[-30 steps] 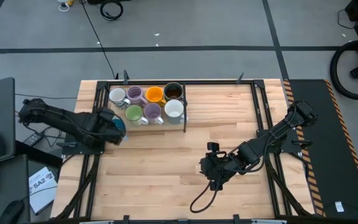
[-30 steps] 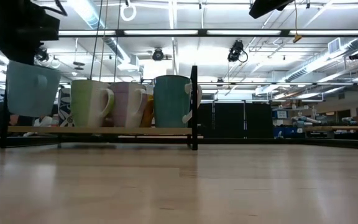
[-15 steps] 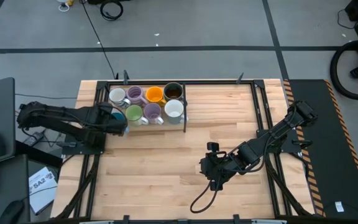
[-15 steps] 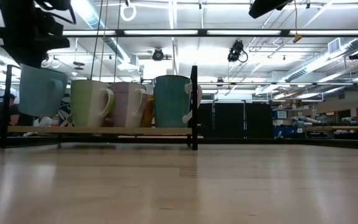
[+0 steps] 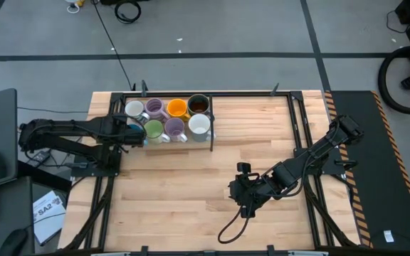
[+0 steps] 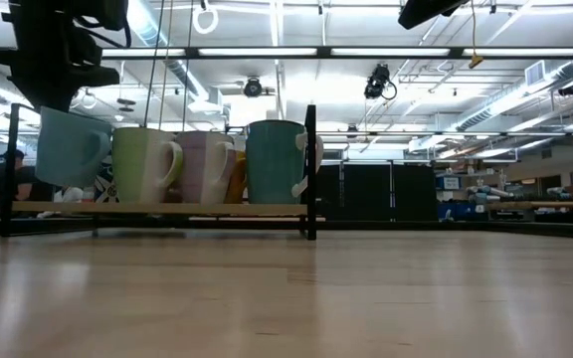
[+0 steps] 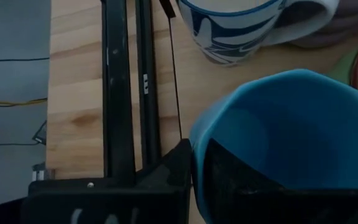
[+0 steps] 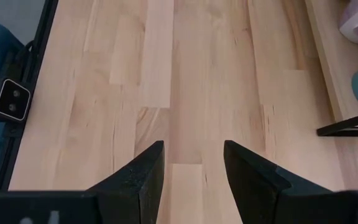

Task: Place coffee mugs
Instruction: Put the blue mug on the shelf

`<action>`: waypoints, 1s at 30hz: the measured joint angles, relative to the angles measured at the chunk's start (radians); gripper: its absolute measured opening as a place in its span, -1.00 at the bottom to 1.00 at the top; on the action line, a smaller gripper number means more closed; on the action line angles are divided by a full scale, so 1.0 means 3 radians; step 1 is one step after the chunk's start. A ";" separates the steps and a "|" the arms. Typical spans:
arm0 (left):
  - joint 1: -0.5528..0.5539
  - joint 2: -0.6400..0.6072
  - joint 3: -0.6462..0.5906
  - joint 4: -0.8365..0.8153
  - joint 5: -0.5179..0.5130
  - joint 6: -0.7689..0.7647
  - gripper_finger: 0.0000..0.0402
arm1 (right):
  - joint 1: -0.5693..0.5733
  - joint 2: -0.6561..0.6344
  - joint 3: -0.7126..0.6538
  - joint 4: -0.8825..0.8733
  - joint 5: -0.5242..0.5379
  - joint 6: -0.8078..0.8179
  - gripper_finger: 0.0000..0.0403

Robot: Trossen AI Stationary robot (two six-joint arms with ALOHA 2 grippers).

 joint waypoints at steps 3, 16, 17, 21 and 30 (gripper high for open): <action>0.0063 0.0001 0.0000 0.0023 0.0001 0.0000 -0.83 | 0.0000 0.0000 0.0000 0.0000 -0.0001 0.0000 -0.14; 0.0307 0.0001 0.0001 0.0032 0.0004 -0.0005 -0.83 | 0.0000 0.0000 0.0000 0.0001 0.0000 0.0000 -0.14; 0.0316 0.0001 0.0000 0.0038 0.0007 -0.0024 -0.83 | 0.0000 0.0000 0.0000 0.0002 0.0000 0.0000 -0.14; 0.0323 0.0003 0.0001 0.0139 0.0011 -0.0025 -0.83 | 0.0000 0.0000 0.0000 0.0003 -0.0001 0.0000 -0.14; 0.0324 0.0003 0.0001 0.0129 0.0006 -0.0009 -0.83 | 0.0000 0.0000 0.0000 0.0004 -0.0001 0.0000 -0.15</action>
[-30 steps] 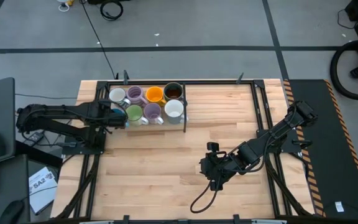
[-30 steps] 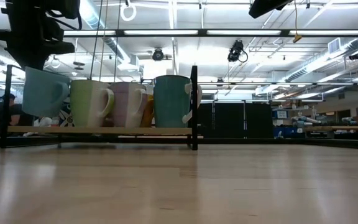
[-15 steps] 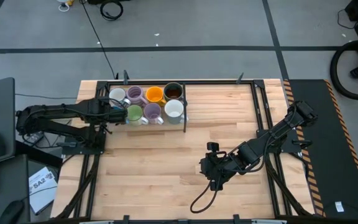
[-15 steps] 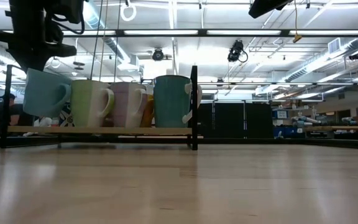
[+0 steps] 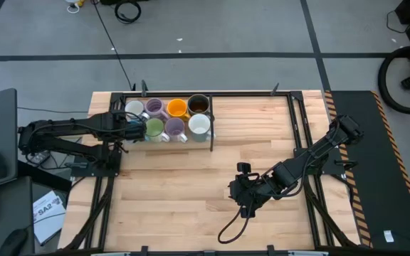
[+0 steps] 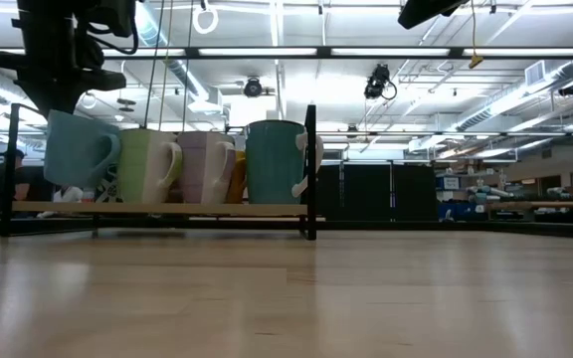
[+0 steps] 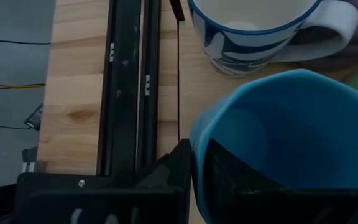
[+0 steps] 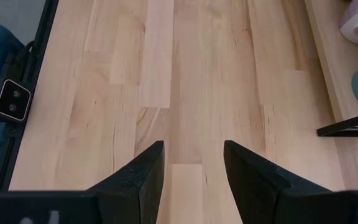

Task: Place coffee mugs
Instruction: Put the blue mug on the shelf

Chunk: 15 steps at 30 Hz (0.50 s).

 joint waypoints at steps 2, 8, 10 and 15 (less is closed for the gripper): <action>0.0000 0.0000 0.0000 -0.0012 -0.0001 0.0002 -0.83 | 0.0000 0.0000 0.0000 -0.0001 0.0000 0.0000 -0.15; -0.0001 -0.0001 -0.0044 0.0008 -0.0007 0.0008 -0.82 | 0.0003 0.0000 0.0000 0.0000 0.0000 0.0000 -0.14; -0.0001 0.0003 -0.0143 0.0044 0.0012 -0.0005 -0.81 | 0.0003 0.0000 0.0000 0.0000 0.0000 0.0001 -0.14; -0.0004 0.0000 -0.0337 0.0157 0.0020 -0.0038 -0.77 | 0.0003 0.0000 0.0000 0.0011 0.0000 0.0000 -0.14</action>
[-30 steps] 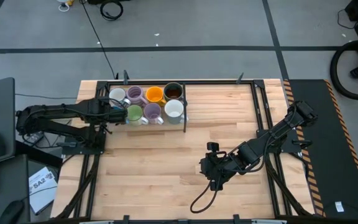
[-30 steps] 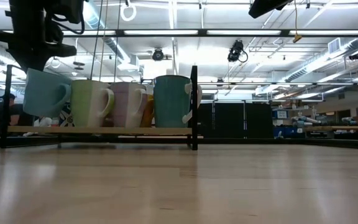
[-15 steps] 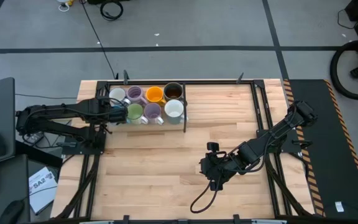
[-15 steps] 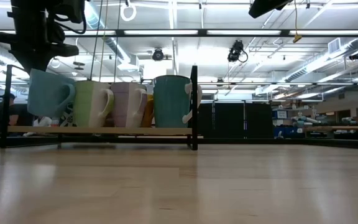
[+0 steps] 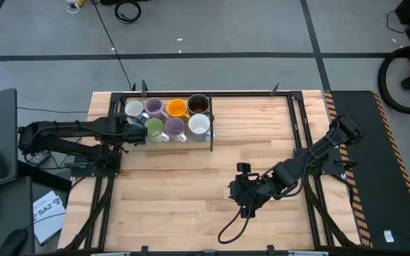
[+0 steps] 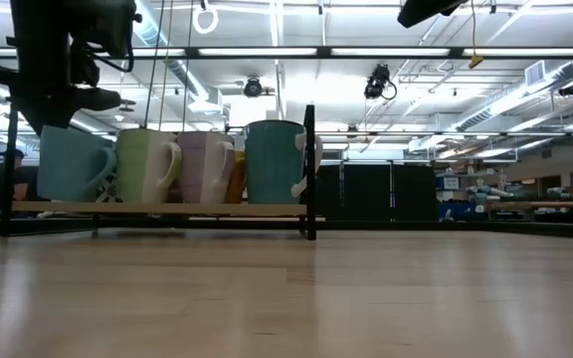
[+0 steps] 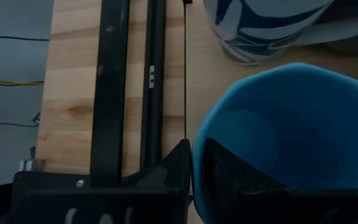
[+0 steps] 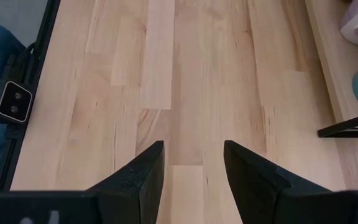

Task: Place coffee mugs
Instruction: Put the blue mug on the shelf

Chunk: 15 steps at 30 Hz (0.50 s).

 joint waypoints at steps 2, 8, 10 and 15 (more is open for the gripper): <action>0.0000 -0.0001 -0.0008 0.0001 -0.0001 0.0006 -0.77 | 0.0000 0.0000 0.0000 0.0013 0.0000 0.0001 -0.15; 0.0001 -0.0001 -0.0008 0.0005 -0.0009 0.0037 -0.77 | 0.0000 0.0000 0.0000 0.0016 0.0000 0.0001 -0.14; 0.0001 -0.0001 -0.0008 0.0005 -0.0010 0.0043 -0.76 | 0.0000 0.0000 0.0000 0.0017 0.0000 0.0000 -0.15; 0.0001 -0.0001 -0.0009 0.0010 -0.0042 0.0035 -0.76 | 0.0000 0.0000 0.0000 0.0016 0.0000 0.0000 -0.14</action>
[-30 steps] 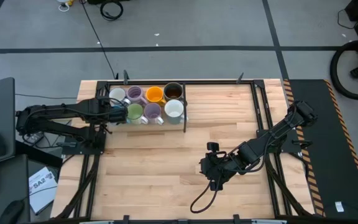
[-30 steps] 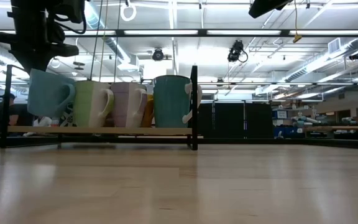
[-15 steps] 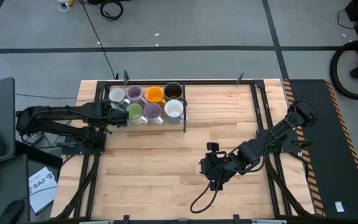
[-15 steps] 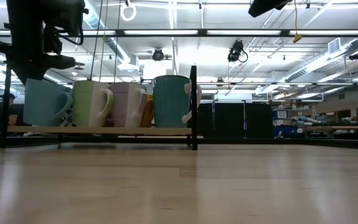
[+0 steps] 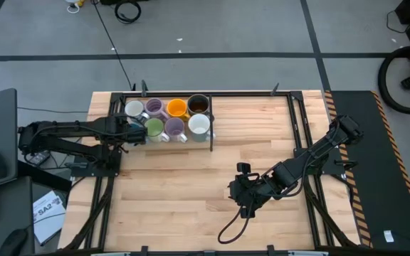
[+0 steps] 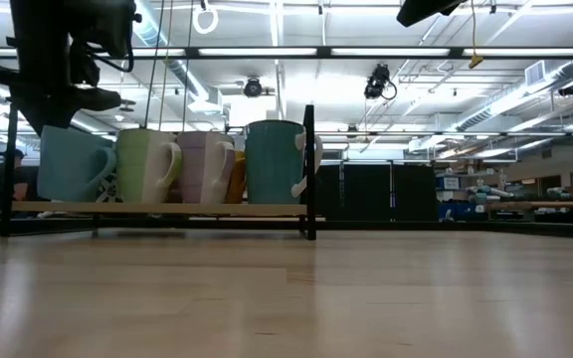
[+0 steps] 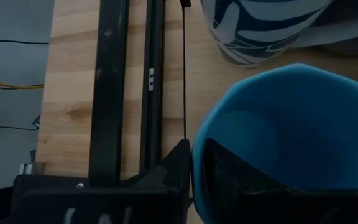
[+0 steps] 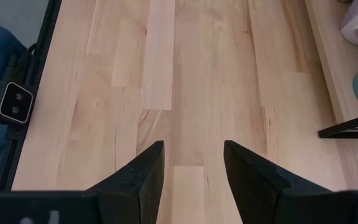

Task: Place coffee mugs
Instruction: Put the blue mug on the shelf, then return to Home Position

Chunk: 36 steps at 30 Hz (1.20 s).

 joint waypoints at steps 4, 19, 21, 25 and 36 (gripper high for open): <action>0.0001 0.0000 -0.0001 0.0009 -0.0041 -0.0032 -0.70 | 0.0000 0.0000 0.0000 0.0000 0.0000 0.0001 -0.15; 0.0001 0.0001 -0.0001 0.0009 -0.0169 -0.0111 -0.29 | 0.0000 0.0000 0.0000 0.0000 0.0000 0.0000 -0.14; 0.0001 0.0001 0.0001 0.0008 -0.0168 -0.0112 -0.28 | 0.0000 0.0000 0.0000 0.0000 0.0000 0.0000 -0.14; 0.0001 0.0001 0.0085 -0.0021 -0.0173 -0.0098 -0.28 | 0.0000 0.0000 0.0000 0.0000 0.0000 0.0000 -0.14; 0.0001 0.0000 0.0423 -0.0092 -0.0217 0.0021 -0.28 | 0.0000 0.0000 0.0000 0.0000 0.0000 0.0001 -0.14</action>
